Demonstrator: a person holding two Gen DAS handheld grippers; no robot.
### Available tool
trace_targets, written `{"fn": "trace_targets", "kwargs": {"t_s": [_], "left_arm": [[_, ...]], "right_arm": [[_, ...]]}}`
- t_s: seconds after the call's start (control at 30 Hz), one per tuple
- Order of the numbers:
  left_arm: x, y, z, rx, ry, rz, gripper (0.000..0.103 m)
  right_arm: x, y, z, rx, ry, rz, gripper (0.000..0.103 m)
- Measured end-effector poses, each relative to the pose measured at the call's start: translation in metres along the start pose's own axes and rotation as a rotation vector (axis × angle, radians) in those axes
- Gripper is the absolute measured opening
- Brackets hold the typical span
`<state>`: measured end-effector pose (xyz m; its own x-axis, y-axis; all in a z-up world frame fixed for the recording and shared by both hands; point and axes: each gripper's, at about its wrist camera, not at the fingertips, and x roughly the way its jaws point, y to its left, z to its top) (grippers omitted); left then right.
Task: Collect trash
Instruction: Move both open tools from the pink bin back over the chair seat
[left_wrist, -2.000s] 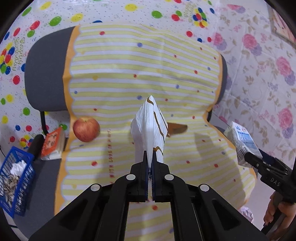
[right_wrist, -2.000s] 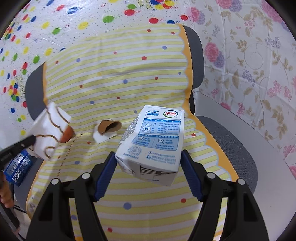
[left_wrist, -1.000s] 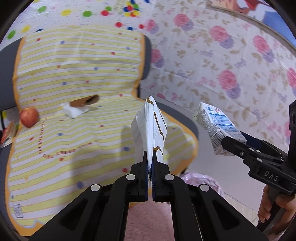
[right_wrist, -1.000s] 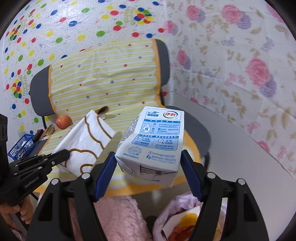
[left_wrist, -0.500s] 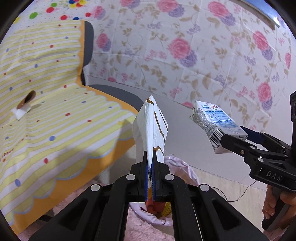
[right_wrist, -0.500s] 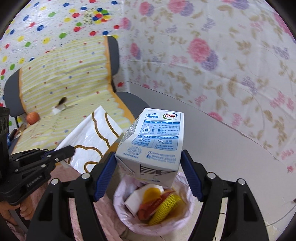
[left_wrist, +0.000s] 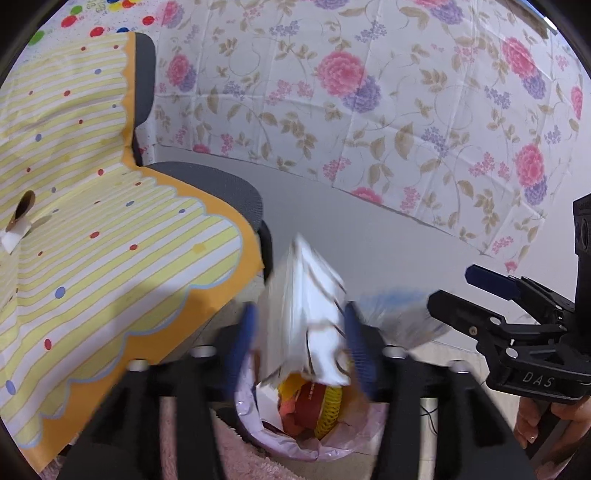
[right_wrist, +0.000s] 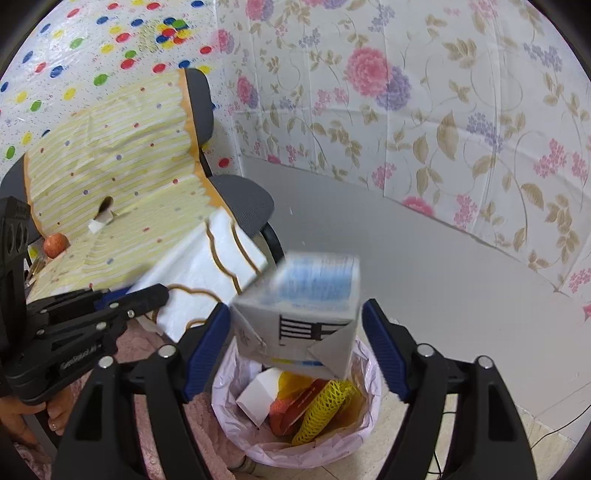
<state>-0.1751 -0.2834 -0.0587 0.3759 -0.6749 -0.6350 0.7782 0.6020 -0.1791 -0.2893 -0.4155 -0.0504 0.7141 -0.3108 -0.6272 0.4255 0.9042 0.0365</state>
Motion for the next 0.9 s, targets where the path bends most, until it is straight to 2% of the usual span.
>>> {"fn": "trace_targets", "kwargs": {"t_s": [0.13, 0.3, 0.43, 0.73, 0.9], "left_arm": [[-0.007, 0.013, -0.002, -0.03, -0.001, 0.033, 0.061], [-0.017, 0.03, -0.004, -0.064, -0.004, 0.091, 0.061], [-0.027, 0.04, -0.005, -0.083, -0.016, 0.106, 0.061], [-0.055, 0.063, -0.004, -0.104, -0.064, 0.168, 0.061], [-0.073, 0.087, -0.005, -0.13, -0.083, 0.23, 0.061]], "right_arm": [[0.003, -0.006, -0.002, 0.006, 0.018, -0.007, 0.081], [-0.001, -0.014, 0.002, 0.036, -0.002, -0.019, 0.081], [-0.004, -0.011, 0.006, 0.036, -0.016, -0.016, 0.081], [-0.015, 0.015, 0.02, 0.003, -0.054, 0.016, 0.081], [-0.012, 0.04, 0.034, -0.043, -0.065, 0.053, 0.081]]}}
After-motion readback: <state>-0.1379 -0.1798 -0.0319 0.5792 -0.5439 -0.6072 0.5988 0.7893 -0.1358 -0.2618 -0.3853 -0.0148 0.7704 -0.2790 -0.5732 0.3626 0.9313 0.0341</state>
